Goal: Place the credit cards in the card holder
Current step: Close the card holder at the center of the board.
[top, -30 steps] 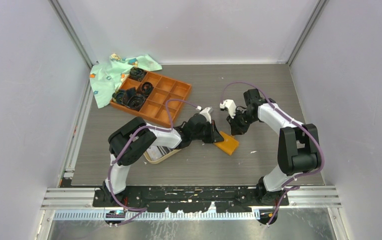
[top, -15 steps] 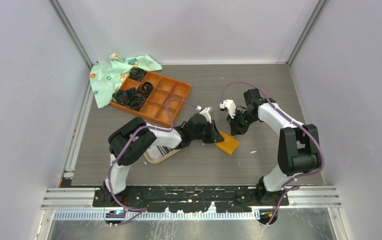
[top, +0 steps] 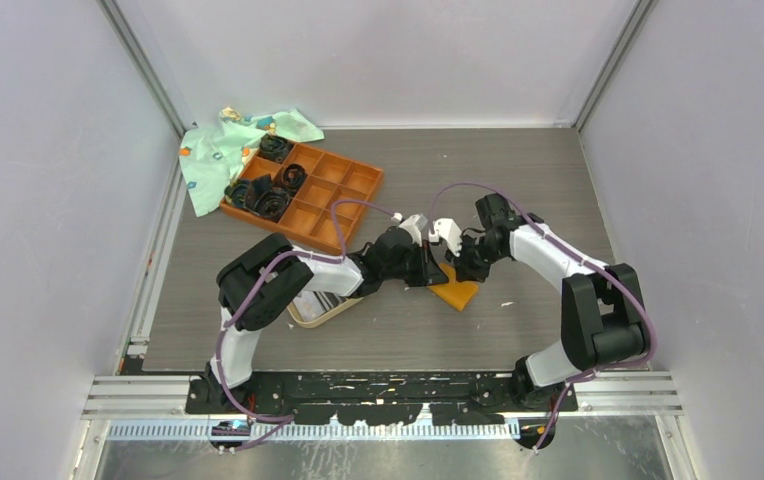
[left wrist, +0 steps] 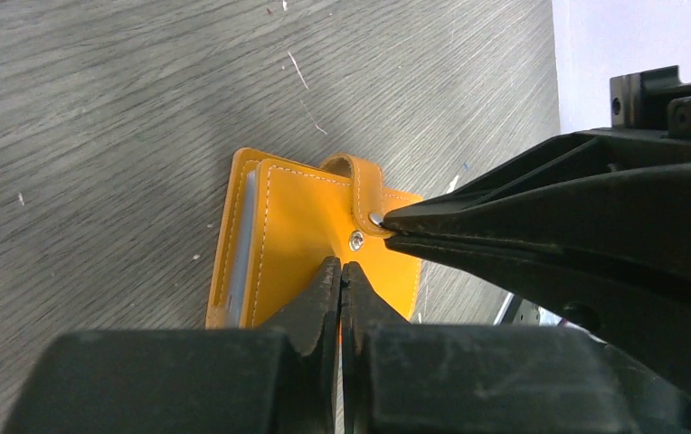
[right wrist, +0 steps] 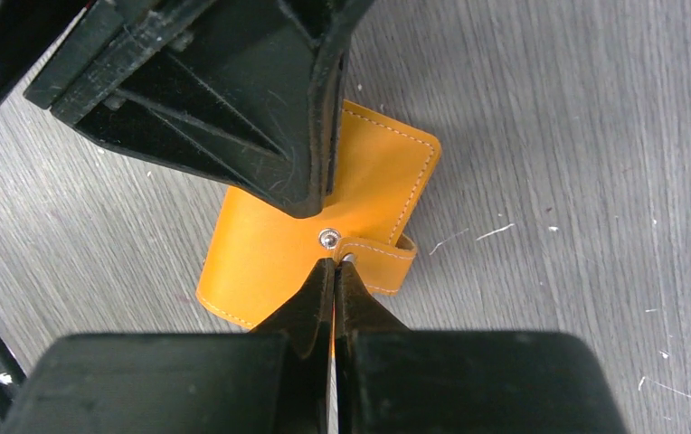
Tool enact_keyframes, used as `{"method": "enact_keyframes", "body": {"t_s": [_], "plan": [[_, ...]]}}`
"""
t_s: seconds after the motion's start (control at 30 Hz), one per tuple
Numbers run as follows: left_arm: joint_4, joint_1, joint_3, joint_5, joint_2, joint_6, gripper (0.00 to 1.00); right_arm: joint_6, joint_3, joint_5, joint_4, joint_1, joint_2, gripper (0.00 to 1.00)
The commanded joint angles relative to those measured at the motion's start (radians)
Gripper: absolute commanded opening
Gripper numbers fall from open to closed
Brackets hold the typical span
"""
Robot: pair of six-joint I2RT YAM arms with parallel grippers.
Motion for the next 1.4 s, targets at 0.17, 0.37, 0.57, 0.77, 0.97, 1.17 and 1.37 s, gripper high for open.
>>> {"method": "enact_keyframes", "body": {"t_s": [0.17,0.37,0.57,0.77,0.97,1.17,1.37], "plan": [[0.059,0.003,0.000,0.022,-0.003,-0.013,0.00,-0.039,-0.029,0.006,0.054,0.025,-0.041,0.01],[0.071,0.002,-0.005,0.024,0.004,-0.017,0.00,-0.032,-0.030,-0.008,0.056,0.033,-0.049,0.01],[0.076,0.002,-0.012,0.021,0.003,-0.018,0.00,-0.048,-0.032,-0.020,0.036,0.042,-0.060,0.01],[0.080,0.003,-0.021,0.016,0.002,-0.017,0.00,-0.053,-0.033,-0.021,0.031,0.044,-0.069,0.01],[0.067,0.003,-0.042,-0.004,-0.034,0.000,0.00,-0.037,-0.033,0.017,0.048,0.044,-0.057,0.01],[-0.015,0.004,-0.037,-0.043,-0.076,0.051,0.01,-0.037,-0.033,0.014,0.051,0.044,-0.066,0.01],[-0.063,0.004,0.005,-0.034,-0.033,0.064,0.00,-0.036,-0.035,0.005,0.052,0.044,-0.075,0.01]]}}
